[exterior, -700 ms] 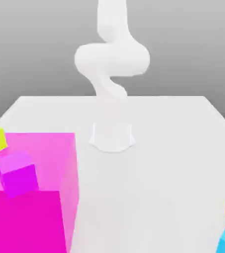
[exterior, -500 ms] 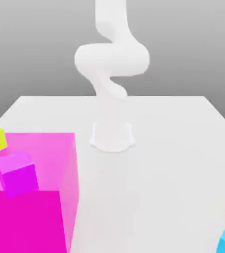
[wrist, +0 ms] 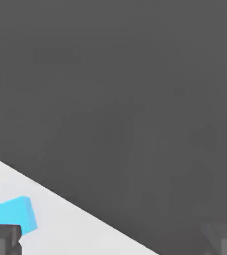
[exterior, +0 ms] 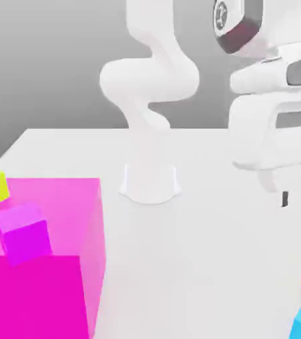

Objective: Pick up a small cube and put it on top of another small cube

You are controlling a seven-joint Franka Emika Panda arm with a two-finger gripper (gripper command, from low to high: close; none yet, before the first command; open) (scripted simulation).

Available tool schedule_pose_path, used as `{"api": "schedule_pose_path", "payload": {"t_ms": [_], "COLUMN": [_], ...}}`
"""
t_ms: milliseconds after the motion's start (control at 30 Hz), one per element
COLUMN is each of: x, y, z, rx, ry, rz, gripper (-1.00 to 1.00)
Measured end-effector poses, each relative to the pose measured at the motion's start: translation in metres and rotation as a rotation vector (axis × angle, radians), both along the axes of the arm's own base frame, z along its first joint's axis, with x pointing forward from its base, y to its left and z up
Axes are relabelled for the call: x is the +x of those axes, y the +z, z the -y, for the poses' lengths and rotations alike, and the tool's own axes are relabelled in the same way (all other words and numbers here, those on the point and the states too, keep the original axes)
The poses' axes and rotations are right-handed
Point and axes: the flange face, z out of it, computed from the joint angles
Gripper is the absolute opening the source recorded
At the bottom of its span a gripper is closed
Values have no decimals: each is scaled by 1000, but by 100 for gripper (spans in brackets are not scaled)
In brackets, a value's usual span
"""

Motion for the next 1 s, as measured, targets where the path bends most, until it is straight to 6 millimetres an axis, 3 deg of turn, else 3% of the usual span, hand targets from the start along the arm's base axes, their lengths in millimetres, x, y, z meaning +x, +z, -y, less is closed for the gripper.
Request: {"api": "schedule_pose_path", "payload": {"t_ms": [133,300,433,467,700,833,1000], "x": [-3,-24,-30,-30,-31,-32,-112], "y": [-71,-161,-224,-237,-239,-189,-142], "z": [-29,-68,-76,-76,-76,-77,-129], "rx": [-33,-68,-74,-74,-74,-74,-90], "ry": [93,221,247,248,248,253,444], "rz": [-90,-203,-227,-228,-229,-229,-224], "gripper": [0,0,0,-100,-100,-100,-100]}}
